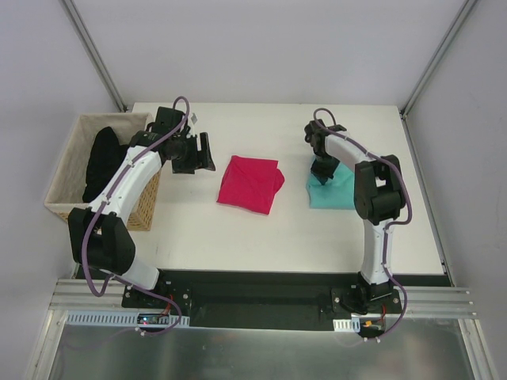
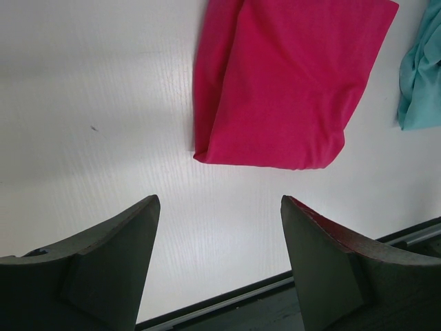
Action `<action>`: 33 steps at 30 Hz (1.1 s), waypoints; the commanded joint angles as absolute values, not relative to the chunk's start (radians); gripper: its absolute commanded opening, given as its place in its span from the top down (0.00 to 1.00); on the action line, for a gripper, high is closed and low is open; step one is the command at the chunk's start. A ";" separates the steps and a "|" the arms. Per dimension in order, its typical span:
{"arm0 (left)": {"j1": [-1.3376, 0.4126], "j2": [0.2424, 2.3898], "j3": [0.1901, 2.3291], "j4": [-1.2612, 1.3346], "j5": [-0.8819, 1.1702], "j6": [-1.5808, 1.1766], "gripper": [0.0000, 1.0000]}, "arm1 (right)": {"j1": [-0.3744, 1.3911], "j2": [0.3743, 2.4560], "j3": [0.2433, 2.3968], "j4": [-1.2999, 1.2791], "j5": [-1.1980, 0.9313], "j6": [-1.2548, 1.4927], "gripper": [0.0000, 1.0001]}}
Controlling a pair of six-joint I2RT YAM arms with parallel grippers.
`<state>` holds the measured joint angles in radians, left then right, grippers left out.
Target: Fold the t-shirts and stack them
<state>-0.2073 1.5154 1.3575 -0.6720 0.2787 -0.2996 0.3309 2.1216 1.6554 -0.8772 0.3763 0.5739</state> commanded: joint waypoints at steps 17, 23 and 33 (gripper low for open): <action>-0.196 1.434 1.315 -0.673 0.253 -0.311 0.29 | 0.422 2.160 1.701 -0.911 0.318 0.627 0.99; -0.196 1.434 1.316 -0.672 0.247 -0.308 0.29 | 0.430 2.166 1.712 -0.914 0.311 0.627 0.99; -0.196 1.437 1.319 -0.672 0.244 -0.305 0.29 | 0.434 2.178 1.738 -0.933 0.310 0.632 0.99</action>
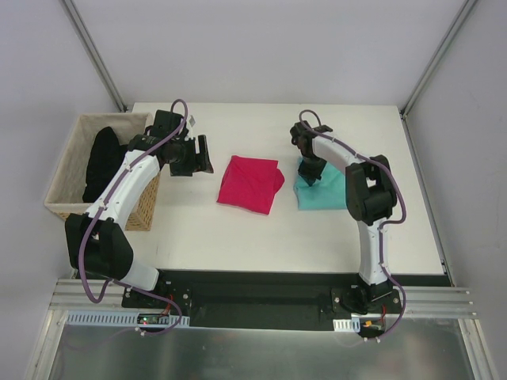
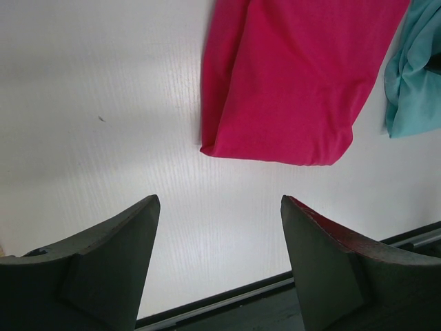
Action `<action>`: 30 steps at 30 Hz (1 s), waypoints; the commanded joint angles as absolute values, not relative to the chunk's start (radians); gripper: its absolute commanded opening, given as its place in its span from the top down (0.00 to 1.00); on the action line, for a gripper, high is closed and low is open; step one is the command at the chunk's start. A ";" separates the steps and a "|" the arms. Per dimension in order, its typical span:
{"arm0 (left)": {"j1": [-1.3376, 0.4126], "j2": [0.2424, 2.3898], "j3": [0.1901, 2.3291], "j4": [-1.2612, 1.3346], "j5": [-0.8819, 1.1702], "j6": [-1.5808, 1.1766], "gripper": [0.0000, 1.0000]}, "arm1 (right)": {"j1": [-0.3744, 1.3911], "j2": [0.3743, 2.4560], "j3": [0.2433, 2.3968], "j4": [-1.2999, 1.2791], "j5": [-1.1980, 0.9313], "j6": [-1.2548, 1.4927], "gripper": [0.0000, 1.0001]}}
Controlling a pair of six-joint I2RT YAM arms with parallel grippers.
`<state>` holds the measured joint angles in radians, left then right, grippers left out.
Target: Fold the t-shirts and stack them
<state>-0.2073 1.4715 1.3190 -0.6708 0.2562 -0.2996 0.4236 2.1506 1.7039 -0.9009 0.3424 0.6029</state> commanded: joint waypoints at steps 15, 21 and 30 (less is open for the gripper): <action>-0.198 1.457 1.290 -0.630 0.324 -0.331 0.28 | 0.382 2.158 1.916 -0.985 0.373 0.494 0.65; -0.262 1.473 1.296 -0.607 0.295 -0.337 0.35 | 0.353 2.123 1.983 -0.985 0.419 0.411 0.58; -0.488 1.617 1.416 -0.606 0.227 -0.397 0.32 | 0.223 2.102 2.011 -0.966 0.428 0.267 0.50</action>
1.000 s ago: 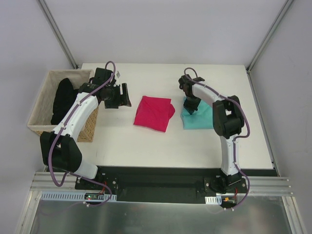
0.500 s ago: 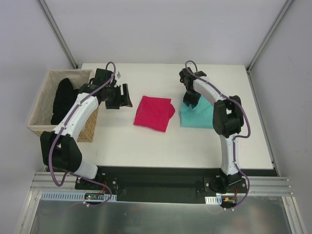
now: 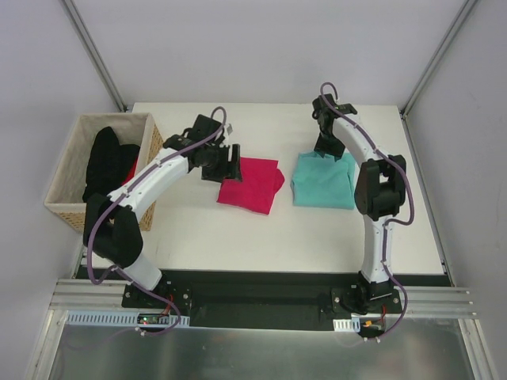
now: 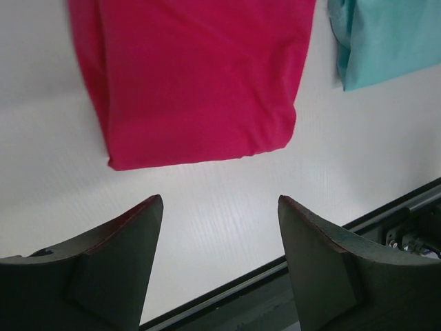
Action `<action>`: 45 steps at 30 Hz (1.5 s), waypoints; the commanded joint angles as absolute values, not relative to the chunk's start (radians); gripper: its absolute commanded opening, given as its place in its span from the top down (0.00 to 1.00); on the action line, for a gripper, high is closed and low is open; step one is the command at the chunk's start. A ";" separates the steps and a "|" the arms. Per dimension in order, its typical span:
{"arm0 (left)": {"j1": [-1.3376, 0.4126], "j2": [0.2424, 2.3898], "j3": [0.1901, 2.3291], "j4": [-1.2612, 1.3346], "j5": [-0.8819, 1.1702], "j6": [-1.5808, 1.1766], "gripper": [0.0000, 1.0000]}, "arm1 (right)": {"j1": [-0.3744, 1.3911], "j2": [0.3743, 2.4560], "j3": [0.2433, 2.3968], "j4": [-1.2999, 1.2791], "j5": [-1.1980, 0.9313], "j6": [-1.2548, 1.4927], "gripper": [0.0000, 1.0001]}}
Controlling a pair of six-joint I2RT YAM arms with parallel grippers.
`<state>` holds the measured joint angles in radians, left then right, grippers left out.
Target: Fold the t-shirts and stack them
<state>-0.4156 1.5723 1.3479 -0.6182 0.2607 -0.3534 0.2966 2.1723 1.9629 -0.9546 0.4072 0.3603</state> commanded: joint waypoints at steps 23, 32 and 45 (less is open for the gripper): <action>-0.704 1.862 1.660 -0.629 0.225 -0.445 0.37 | 0.025 2.237 2.175 -0.953 0.298 0.160 0.37; -0.741 1.944 1.727 -0.647 0.229 -0.454 0.36 | -0.028 2.279 2.203 -0.946 0.244 0.169 0.37; -0.762 2.068 1.787 -0.646 0.265 -0.456 0.37 | -0.034 2.306 2.197 -0.939 0.195 0.184 0.37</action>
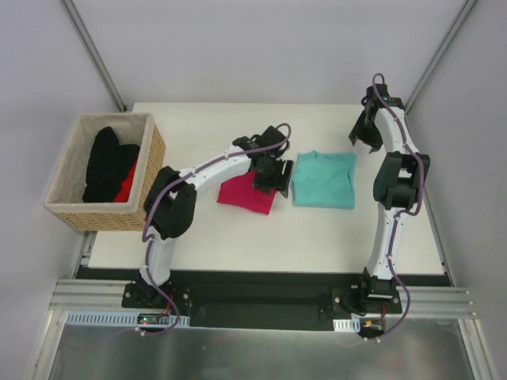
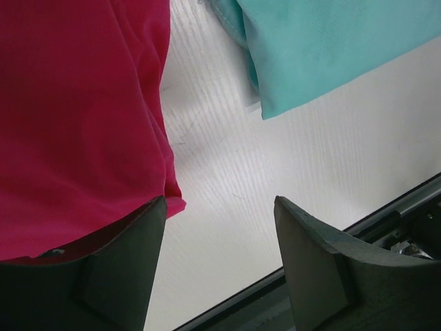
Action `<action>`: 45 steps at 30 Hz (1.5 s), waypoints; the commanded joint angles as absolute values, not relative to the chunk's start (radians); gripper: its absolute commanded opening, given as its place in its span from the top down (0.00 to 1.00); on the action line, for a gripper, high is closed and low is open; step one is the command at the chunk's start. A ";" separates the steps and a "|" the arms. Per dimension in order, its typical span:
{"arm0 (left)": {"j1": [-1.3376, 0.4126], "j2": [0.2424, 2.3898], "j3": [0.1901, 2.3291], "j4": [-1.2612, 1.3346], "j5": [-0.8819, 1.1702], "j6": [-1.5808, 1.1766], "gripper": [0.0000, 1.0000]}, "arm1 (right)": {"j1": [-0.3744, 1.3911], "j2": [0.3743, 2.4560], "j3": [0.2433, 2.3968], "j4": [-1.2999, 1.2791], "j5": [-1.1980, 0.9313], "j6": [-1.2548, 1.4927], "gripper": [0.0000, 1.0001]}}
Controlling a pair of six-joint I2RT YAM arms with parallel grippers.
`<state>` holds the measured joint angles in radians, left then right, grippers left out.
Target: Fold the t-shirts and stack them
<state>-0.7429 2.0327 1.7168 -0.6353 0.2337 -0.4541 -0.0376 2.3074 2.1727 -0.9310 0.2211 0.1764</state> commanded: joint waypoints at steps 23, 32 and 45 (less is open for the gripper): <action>-0.813 2.200 1.867 -0.661 0.314 -0.414 0.41 | -0.018 2.301 2.186 -0.928 0.155 0.178 0.38; -0.813 2.203 1.867 -0.663 0.308 -0.407 0.41 | -0.020 2.324 2.180 -0.920 0.143 0.189 0.38; -0.813 2.275 1.971 -0.669 0.351 -0.387 0.45 | -0.018 2.293 2.128 -0.902 0.121 0.198 0.38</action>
